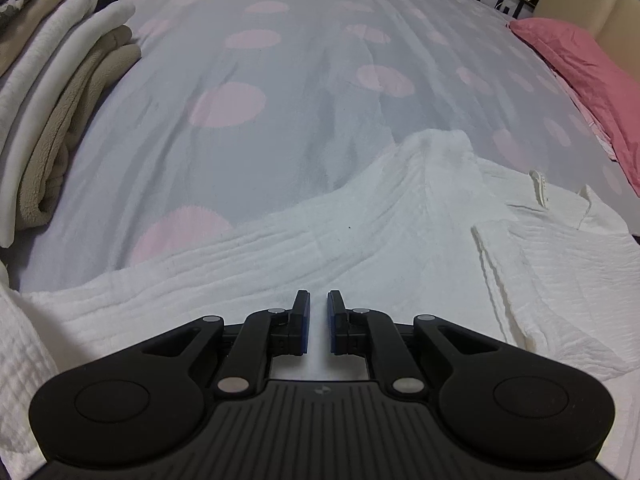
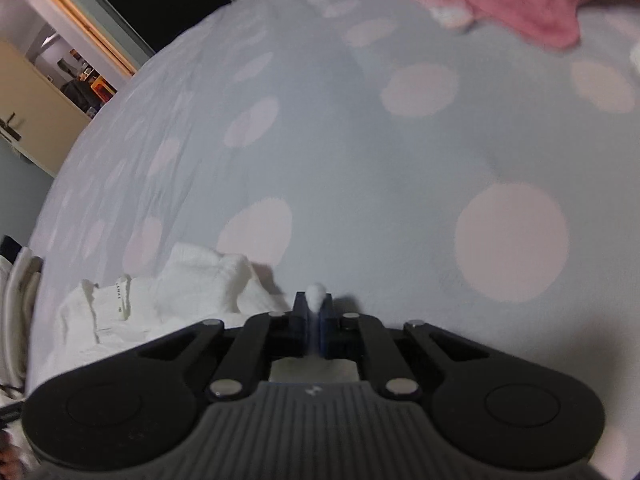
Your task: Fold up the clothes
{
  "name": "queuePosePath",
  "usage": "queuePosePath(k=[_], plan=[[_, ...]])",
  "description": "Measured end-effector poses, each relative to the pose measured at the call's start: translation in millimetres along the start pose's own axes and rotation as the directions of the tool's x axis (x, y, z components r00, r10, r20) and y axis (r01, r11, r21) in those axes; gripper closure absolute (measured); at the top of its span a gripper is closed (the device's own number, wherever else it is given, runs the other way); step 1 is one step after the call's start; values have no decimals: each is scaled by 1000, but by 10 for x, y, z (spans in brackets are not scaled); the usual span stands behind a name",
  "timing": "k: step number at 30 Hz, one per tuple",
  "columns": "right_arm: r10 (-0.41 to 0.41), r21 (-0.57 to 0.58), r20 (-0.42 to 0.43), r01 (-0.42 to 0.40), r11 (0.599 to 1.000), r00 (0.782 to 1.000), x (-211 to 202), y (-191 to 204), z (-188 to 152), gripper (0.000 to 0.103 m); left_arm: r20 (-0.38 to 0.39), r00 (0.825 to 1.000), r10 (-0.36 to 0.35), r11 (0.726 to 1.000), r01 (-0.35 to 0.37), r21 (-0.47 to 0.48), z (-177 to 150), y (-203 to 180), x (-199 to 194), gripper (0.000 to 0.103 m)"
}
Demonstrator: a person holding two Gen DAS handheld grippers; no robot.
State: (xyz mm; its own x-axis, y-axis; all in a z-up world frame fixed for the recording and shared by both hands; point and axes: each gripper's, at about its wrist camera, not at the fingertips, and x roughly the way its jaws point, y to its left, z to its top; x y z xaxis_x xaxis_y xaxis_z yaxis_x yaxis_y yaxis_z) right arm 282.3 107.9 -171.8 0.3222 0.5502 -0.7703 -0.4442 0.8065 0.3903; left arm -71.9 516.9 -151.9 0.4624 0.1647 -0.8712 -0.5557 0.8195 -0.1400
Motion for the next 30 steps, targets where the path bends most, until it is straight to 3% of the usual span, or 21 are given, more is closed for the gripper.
queuePosePath(k=[3,7,9,11,13,17,22,30], plan=[[-115,-48,125,122,991,986,-241,35,30,98,10,1000,17,1000,-17,17,-17,4,-56,97],[-163,-33,81,166,985,983,-188,-56,54,98,13,1000,27,1000,-27,-11,-47,60,-127,97],[-150,-23,39,151,988,988,-103,-64,51,95,19,999,27,1000,-27,-10,-43,68,-177,97],[-139,-30,55,141,990,989,-120,-39,71,85,38,999,33,999,-33,9,-1,60,-234,95],[-128,-36,70,131,991,989,-136,-15,90,69,63,997,35,999,-36,24,89,47,-264,83],[-79,-98,78,86,991,994,-176,122,171,69,92,996,4,998,-9,58,311,-62,-153,61],[-42,-229,42,50,972,998,-43,345,293,69,100,994,-41,996,33,81,544,-312,182,60],[-5,-246,-44,-6,969,999,297,340,265,67,111,992,-67,997,62,45,660,-599,703,60]])
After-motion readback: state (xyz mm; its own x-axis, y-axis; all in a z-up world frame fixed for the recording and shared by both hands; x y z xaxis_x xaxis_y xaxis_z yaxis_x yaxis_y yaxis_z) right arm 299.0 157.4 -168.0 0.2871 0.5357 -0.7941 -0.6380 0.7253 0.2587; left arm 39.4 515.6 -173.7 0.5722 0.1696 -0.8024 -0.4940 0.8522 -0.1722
